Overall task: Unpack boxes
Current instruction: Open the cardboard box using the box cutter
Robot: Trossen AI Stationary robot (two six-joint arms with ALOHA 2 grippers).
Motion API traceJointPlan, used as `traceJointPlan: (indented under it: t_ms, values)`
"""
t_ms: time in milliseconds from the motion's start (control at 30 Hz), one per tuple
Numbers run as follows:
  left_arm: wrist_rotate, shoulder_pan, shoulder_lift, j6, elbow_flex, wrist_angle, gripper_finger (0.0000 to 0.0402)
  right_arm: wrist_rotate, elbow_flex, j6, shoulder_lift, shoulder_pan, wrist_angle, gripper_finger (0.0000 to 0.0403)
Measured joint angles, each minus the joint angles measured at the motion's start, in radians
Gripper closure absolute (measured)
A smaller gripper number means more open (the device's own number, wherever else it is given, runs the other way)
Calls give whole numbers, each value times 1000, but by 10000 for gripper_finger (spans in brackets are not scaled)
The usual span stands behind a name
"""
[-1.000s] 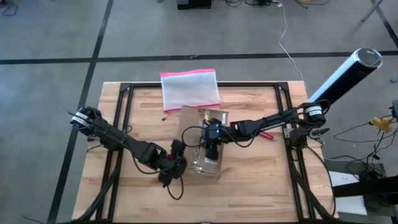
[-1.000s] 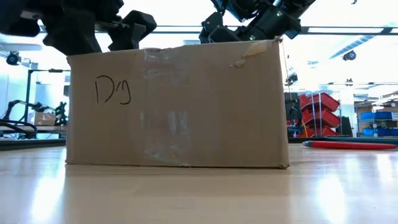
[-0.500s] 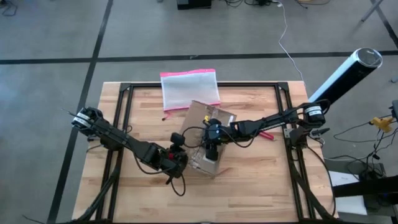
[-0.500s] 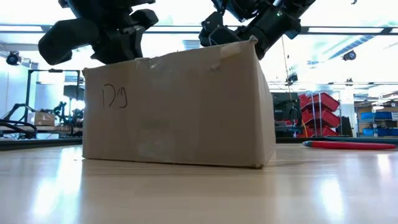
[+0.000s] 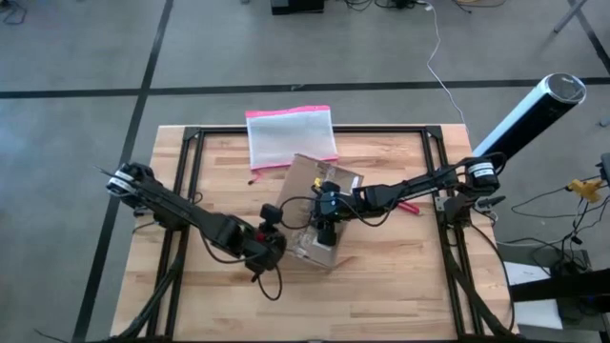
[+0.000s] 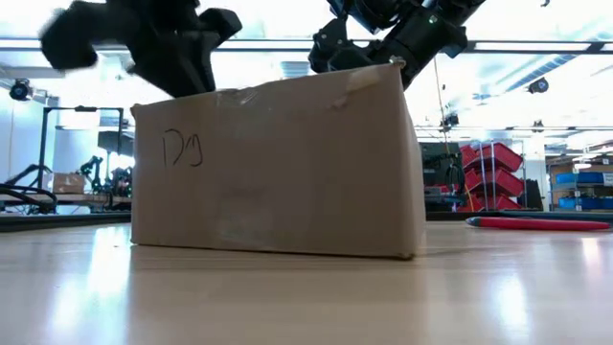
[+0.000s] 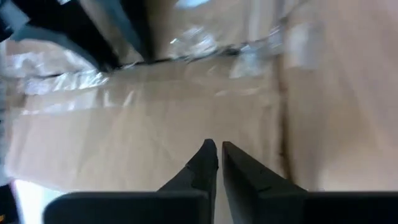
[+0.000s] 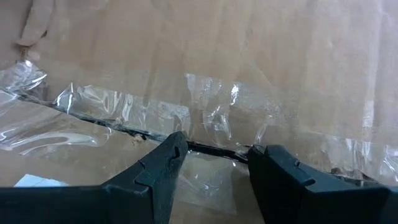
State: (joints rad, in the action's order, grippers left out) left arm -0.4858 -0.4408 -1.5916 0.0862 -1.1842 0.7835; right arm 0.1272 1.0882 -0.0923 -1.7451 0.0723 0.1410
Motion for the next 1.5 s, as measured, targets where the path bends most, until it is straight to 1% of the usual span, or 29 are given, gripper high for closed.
traceJointPlan:
  t_ms: [100, 167, 533, 633, 700, 867, 1100, 1167, 1333, 1500]
  values:
    - [91, 0, 6, 3, -15, 1, 359, 1, 0, 0, 0, 0, 0, 238]
    - [128, 0, 6, 4, -16, 3, 336, 1, 0, 4, 3, 1, 0, 238]
    - [115, 0, 8, -45, 6, 22, 179, 3, -3, 13, 52, 24, 35, 238]
    - [115, 0, 9, -51, 6, 23, 148, 3, -3, 3, 66, 23, 72, 238]
    - [115, 0, 9, -56, 6, 25, 135, 8, -3, 5, 72, 22, 87, 238]
    - [116, 0, 9, -54, 7, 27, 126, 74, -3, 81, 73, 28, 90, 238]
    - [122, 0, 7, -54, 9, 22, 126, 237, 1, 233, 76, 28, 75, 238]
    - [116, -2, 7, -54, 10, 22, 126, 264, 2, 263, 77, 28, 73, 238]
    - [93, -2, 7, -40, -10, 36, 126, 267, 2, 263, 77, 30, 80, 238]
    - [86, -2, 6, -4, -27, 28, 125, 279, 3, 264, 79, 58, 91, 238]
